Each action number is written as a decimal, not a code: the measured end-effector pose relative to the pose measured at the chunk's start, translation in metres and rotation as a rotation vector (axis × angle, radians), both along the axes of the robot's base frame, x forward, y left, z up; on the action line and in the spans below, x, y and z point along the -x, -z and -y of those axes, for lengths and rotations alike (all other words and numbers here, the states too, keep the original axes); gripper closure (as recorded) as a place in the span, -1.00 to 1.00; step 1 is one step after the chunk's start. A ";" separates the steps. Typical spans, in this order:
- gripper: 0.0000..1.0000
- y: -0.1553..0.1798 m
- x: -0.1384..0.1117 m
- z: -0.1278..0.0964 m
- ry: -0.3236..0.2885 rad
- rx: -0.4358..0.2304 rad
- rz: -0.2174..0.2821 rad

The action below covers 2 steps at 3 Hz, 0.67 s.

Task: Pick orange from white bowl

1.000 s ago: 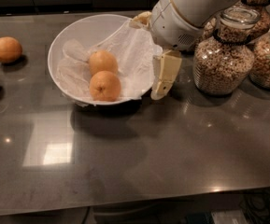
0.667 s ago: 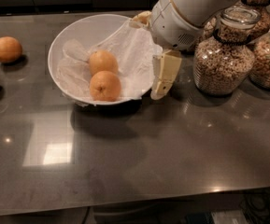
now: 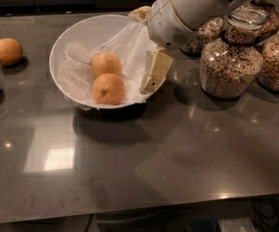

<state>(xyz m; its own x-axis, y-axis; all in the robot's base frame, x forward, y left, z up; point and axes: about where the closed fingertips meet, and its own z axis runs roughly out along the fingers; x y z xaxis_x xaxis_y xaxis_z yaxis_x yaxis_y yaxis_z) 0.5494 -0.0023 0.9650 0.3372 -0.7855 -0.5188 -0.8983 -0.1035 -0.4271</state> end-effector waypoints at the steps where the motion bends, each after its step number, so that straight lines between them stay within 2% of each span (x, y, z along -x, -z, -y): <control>1: -1.00 0.002 -0.012 -0.005 0.001 -0.010 0.029; 2: -1.00 0.002 -0.026 -0.006 -0.022 0.007 0.067</control>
Offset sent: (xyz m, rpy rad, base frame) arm 0.0450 0.0033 -0.0041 -0.0264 -0.1117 0.0412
